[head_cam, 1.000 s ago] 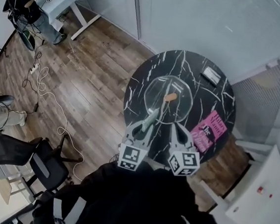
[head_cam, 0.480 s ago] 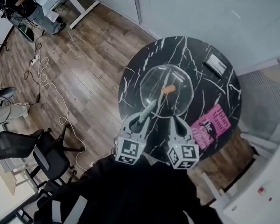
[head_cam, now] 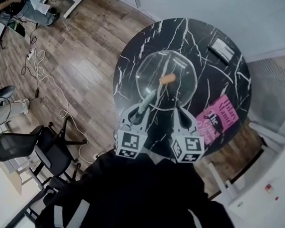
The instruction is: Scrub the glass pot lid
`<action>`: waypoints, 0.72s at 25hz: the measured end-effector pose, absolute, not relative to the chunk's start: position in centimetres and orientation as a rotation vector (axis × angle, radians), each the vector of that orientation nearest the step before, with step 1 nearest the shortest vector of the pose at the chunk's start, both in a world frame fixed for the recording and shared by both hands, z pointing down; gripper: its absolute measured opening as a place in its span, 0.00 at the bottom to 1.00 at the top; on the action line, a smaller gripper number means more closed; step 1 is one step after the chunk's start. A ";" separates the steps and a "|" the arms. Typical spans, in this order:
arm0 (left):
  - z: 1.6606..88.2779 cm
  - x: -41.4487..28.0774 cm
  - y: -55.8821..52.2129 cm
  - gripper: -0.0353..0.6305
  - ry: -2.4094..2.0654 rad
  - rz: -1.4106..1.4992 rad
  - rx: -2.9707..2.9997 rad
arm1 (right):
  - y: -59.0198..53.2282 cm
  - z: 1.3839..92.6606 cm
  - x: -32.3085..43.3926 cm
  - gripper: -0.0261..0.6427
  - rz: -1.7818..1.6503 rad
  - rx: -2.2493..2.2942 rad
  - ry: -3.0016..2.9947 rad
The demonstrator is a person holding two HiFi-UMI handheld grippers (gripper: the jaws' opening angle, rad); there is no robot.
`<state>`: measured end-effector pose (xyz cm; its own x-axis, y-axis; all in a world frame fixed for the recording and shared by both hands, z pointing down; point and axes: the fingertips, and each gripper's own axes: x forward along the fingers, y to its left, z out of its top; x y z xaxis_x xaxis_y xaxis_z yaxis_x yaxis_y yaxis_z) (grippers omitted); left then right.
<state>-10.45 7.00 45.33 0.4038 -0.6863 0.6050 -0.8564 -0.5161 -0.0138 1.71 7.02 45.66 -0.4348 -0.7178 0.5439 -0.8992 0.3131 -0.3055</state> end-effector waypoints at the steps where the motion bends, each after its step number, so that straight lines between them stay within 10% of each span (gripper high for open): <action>1: 45.7 -10.3 6.8 0.15 -1.342 0.812 2.362 | 6.9 46.2 1.9 0.05 0.840 1.455 -2.273; 18: 52.0 -11.5 5.5 0.15 -1.323 0.942 2.262 | 7.0 53.5 3.8 0.05 0.944 1.445 -2.121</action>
<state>-11.49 5.51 52.00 0.3408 -0.6292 0.6985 -0.8658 -0.4996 -0.0277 3.76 6.96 53.52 -0.3828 -0.6495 0.6570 -0.9228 0.2357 -0.3048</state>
